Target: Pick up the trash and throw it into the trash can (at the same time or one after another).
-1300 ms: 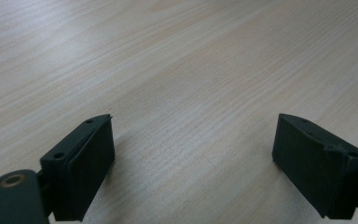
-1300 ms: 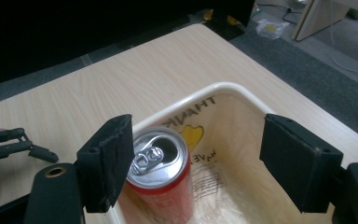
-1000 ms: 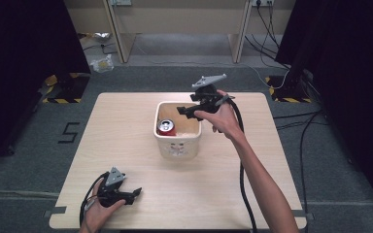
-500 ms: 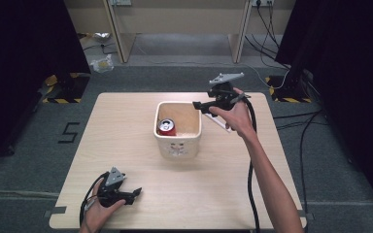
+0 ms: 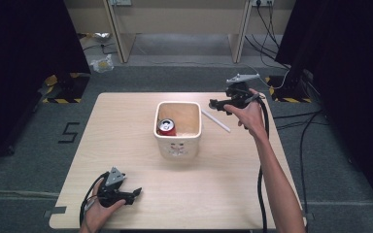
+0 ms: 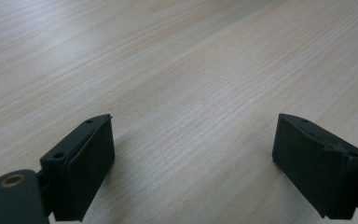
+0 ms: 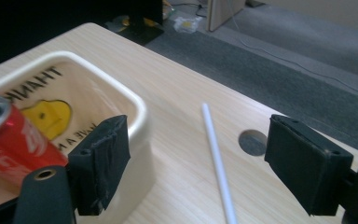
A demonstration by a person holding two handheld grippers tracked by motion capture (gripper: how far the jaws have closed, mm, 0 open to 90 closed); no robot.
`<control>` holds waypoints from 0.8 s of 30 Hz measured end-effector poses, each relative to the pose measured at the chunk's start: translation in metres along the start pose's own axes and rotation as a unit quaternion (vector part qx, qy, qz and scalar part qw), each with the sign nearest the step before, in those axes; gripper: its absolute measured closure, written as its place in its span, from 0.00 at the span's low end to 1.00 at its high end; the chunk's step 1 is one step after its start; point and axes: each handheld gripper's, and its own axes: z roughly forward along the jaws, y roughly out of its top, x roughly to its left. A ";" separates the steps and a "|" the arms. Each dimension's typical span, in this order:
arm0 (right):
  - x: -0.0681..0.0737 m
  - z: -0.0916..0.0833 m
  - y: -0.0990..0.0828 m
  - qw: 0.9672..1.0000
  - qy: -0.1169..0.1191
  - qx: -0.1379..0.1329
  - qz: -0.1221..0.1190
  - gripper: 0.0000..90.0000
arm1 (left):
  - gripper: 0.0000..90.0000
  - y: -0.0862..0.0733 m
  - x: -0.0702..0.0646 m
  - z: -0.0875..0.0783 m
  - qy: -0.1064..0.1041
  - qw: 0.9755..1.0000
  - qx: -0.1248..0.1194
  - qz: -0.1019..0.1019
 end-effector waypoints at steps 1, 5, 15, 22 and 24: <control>-0.003 0.001 -0.003 1.000 -0.005 0.003 0.003 0.24 | 0.13 0.000 0.000 0.000 0.000 1.000 0.000 0.000; -0.018 0.006 -0.012 1.000 -0.020 0.009 0.006 0.25 | 0.13 0.000 0.000 0.000 0.000 1.000 0.000 0.000; -0.041 0.021 -0.037 0.999 -0.038 0.029 0.020 0.35 | 0.13 0.000 0.000 0.000 0.000 1.000 -0.001 -0.001; -0.046 0.043 -0.057 0.998 -0.040 0.049 0.024 0.44 | 0.13 0.000 0.000 0.000 0.000 1.000 -0.001 -0.001; -0.047 0.049 -0.062 0.997 -0.042 0.054 0.022 0.47 | 0.13 0.000 0.000 0.000 0.000 1.000 -0.001 -0.001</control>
